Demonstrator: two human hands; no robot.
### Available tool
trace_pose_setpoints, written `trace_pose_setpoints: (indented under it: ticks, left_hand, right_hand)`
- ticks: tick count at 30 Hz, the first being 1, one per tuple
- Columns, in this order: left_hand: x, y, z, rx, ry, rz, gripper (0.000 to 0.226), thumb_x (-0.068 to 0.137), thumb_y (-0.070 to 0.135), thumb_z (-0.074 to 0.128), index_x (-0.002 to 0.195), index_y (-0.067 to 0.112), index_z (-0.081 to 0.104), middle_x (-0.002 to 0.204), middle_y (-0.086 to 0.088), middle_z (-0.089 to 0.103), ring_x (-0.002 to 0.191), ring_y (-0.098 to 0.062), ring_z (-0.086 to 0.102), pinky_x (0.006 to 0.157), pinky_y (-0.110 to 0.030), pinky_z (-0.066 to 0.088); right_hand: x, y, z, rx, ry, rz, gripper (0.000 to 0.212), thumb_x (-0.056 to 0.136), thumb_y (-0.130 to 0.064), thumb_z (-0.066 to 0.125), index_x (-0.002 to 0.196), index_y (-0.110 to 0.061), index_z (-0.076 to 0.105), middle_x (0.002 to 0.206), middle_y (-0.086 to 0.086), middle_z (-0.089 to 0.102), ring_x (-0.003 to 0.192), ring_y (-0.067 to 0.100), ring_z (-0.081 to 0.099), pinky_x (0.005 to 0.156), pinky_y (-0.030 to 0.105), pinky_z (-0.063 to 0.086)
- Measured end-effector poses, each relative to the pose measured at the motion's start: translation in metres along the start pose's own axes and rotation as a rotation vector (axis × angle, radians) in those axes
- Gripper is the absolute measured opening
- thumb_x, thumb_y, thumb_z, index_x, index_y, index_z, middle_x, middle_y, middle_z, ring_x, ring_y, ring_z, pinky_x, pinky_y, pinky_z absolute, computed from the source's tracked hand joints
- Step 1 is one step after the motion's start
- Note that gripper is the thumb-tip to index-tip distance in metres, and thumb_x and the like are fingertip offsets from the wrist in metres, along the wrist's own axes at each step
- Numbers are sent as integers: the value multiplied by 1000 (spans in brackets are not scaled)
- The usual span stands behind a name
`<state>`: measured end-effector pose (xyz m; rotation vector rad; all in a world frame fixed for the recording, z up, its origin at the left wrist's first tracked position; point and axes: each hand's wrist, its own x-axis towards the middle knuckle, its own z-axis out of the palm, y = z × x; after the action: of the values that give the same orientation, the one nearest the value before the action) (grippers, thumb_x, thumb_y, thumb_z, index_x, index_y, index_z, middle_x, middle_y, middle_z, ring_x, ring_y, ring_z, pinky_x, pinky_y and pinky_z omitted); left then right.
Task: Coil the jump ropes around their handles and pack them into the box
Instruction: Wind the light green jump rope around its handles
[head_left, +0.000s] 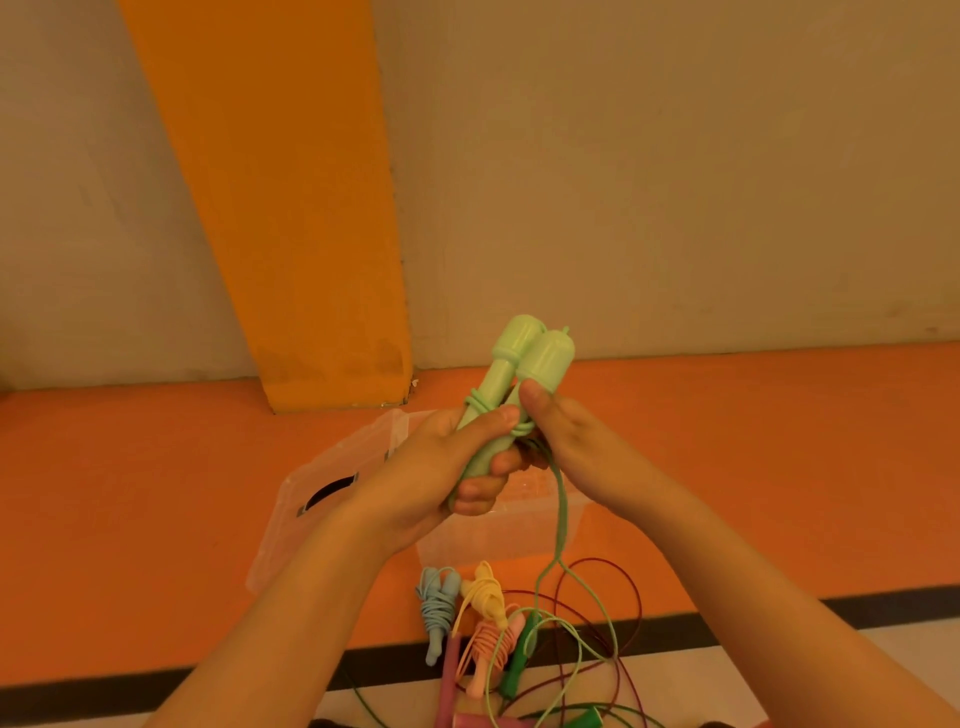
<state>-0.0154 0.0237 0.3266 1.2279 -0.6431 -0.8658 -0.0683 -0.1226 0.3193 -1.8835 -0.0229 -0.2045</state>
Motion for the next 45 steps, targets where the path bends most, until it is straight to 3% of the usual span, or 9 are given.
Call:
trace_pose_setpoints:
  ticks: [3, 6, 10, 14, 19, 24, 32, 40, 45]
  left_hand:
    - [2, -1, 2, -7, 50, 12, 24, 88, 32, 53, 89, 8, 51, 58, -1, 43, 37, -5, 27, 37, -17, 18]
    - [7, -4, 2, -101, 136, 42, 19, 95, 27, 49, 98, 8, 53, 57, -1, 43, 36, -5, 28, 34, -15, 21]
    - [11, -3, 4, -151, 196, 64, 16, 97, 25, 47, 98, 12, 57, 56, 0, 43, 36, -5, 28, 33, -15, 23]
    - [12, -3, 5, -170, 212, 65, 18, 96, 26, 48, 102, 10, 56, 55, 0, 45, 35, -5, 29, 33, -15, 23]
    - [11, -5, 4, -67, 206, 53, 19, 97, 24, 47, 98, 6, 54, 56, -6, 51, 34, -7, 33, 35, -15, 25]
    - [10, -8, 3, 22, 251, 89, 16, 98, 24, 49, 102, 8, 51, 59, -8, 52, 36, -9, 34, 38, -15, 27]
    - [10, -8, -2, -5, 222, 106, 21, 88, 29, 56, 99, 12, 54, 55, -3, 48, 36, -10, 32, 38, -17, 23]
    - [6, -10, 0, -222, 126, 101, 30, 82, 31, 58, 107, 17, 51, 60, 2, 44, 41, -7, 34, 39, -18, 27]
    - [8, -14, 0, -61, 255, 127, 32, 82, 29, 62, 111, 18, 54, 65, 0, 51, 44, -9, 39, 41, -20, 29]
  right_hand:
    - [2, 3, 2, -20, 102, 6, 50, 89, -64, 39, 89, -16, 53, 66, 0, 52, 61, 11, 49, 63, 28, 39]
    - [2, 4, 10, 63, 208, -36, 33, 87, -49, 44, 100, -19, 47, 70, -1, 58, 59, 4, 52, 63, 25, 41]
    - [4, 8, 18, 143, 324, -108, 12, 96, -27, 50, 96, -22, 39, 77, 0, 62, 61, 7, 54, 60, 22, 42]
    - [1, 5, 18, 66, 406, -215, 15, 96, -19, 53, 96, -30, 42, 83, -17, 59, 64, 6, 57, 63, 24, 47]
    - [0, 8, 14, -14, 471, -199, 12, 92, -23, 60, 90, -33, 55, 75, -5, 63, 65, 8, 56, 65, 33, 48]
    - [0, 5, 8, 37, 382, -163, 15, 93, -13, 58, 81, -22, 60, 60, -17, 59, 59, 4, 53, 63, 20, 43]
    - [1, 1, 9, 98, 271, -145, 20, 96, -14, 53, 83, -24, 65, 54, -10, 50, 55, 6, 45, 56, 15, 35]
    - [0, -2, 5, 279, 116, -53, 24, 98, -10, 48, 117, -6, 61, 61, -3, 48, 46, 10, 33, 43, 18, 28]
    - [2, 0, 4, 181, 165, -50, 12, 95, -9, 53, 93, -14, 63, 69, 8, 52, 41, 9, 35, 41, 19, 28]
